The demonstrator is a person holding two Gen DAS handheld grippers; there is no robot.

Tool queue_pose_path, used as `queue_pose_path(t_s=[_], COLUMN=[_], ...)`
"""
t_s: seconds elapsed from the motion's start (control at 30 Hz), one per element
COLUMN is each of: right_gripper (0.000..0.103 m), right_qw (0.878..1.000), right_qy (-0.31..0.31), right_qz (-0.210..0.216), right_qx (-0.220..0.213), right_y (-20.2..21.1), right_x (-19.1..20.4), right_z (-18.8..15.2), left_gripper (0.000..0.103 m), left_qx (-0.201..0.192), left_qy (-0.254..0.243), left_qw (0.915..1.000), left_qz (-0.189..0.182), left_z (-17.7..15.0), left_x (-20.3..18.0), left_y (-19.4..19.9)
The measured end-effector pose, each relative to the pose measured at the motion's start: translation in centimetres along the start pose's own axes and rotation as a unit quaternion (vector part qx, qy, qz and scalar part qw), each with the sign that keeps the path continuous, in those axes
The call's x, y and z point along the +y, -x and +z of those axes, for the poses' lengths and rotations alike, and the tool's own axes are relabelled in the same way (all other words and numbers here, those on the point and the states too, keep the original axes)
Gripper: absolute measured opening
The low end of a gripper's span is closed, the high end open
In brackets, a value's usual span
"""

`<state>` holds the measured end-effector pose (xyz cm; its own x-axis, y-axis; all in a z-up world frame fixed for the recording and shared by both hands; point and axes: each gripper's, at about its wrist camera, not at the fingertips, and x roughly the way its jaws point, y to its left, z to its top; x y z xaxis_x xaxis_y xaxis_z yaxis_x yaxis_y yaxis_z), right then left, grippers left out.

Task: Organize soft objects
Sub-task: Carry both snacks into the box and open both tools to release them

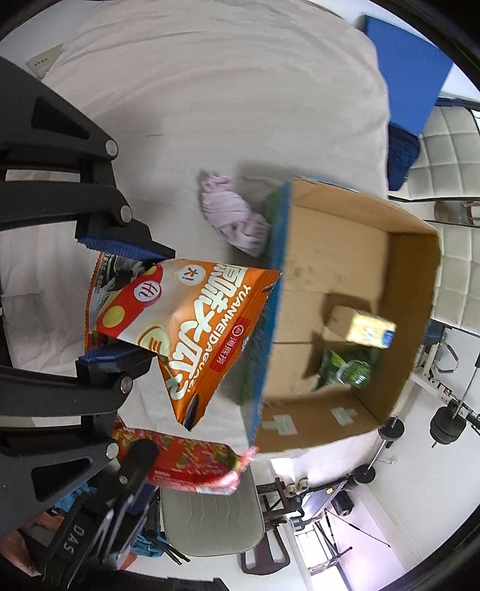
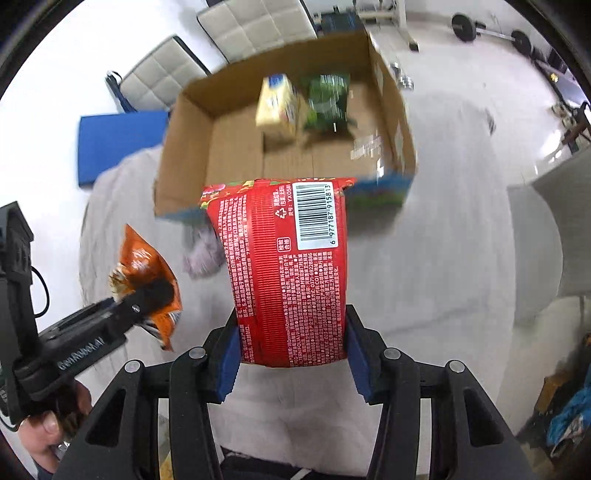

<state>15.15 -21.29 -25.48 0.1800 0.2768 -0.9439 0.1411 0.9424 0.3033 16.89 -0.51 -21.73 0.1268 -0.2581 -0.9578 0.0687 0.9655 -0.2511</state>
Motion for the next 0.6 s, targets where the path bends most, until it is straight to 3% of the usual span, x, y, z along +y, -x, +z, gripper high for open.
queue_pose_path(t_s=[0.27, 0.43, 0.6], right_gripper=[0.052, 0.052, 0.052], right_qw=[0.999, 0.999, 0.999], right_qy=[-0.003, -0.007, -0.016], right_qz=[0.004, -0.009, -0.038], right_qx=[-0.032, -0.036, -0.022], right_y=[3.5, 2.6, -0.4], right_x=[1.6, 1.8, 1.1], right_z=[4.7, 7.9, 11.4], left_gripper=[0.037, 0.037, 0.037], left_qx=[-0.042, -0.067, -0.059], left_qy=[-0.017, -0.027, -0.016], left_qw=[0.9989, 0.9971, 0.9974], left_qz=[0.011, 0.026, 0.038], left_z=[5.1, 9.2, 13.4], left_x=[-2.0, -2.5, -1.6], left_y=[2.4, 3.0, 1.1])
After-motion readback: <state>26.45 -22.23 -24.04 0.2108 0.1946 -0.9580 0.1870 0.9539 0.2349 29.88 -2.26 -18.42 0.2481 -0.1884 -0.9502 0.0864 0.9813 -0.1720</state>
